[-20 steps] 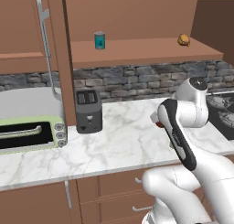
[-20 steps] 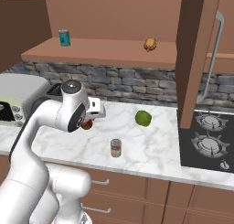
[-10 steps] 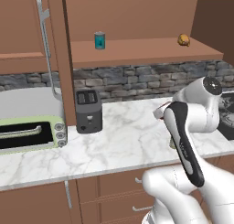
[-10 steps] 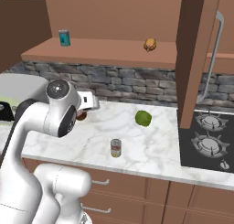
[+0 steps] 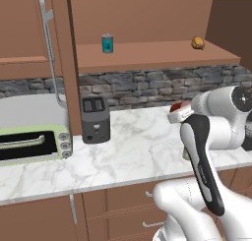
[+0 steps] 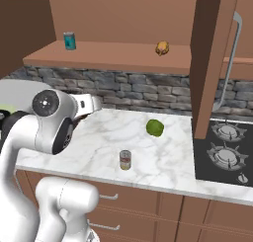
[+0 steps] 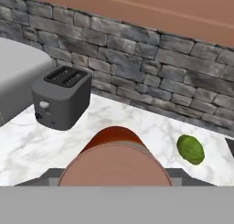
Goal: Pick the cans from the counter and place them in their designated side in the cabinet.
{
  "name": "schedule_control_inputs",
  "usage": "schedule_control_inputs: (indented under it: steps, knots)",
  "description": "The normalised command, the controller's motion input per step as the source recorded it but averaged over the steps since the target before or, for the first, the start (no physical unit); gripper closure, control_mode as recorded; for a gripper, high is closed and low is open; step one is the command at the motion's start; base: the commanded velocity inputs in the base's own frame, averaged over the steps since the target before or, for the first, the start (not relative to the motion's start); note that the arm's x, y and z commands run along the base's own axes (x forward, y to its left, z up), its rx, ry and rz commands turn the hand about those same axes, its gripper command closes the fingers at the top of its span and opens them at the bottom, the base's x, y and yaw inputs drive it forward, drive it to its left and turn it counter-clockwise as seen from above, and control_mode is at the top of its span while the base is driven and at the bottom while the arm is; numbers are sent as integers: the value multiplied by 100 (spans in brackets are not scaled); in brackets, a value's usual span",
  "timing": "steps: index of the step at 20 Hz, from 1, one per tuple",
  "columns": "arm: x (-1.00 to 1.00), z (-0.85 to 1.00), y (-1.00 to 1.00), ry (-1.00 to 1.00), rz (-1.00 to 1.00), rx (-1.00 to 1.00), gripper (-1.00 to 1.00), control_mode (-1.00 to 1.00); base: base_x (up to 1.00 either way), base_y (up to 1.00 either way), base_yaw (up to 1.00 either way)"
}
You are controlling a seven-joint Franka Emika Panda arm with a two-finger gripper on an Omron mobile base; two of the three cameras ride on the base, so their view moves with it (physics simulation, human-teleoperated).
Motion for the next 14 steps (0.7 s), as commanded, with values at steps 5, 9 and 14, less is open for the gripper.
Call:
schedule_control_inputs:
  steps: [5,9,14]
  knots:
    - [-19,47,0,-1,0,0,100,-100,0,0,0]
    - [-24,49,0,2,0,0,100,-100,0,0,0]
    - [-37,41,1,0,0,0,100,-100,0,0,0]
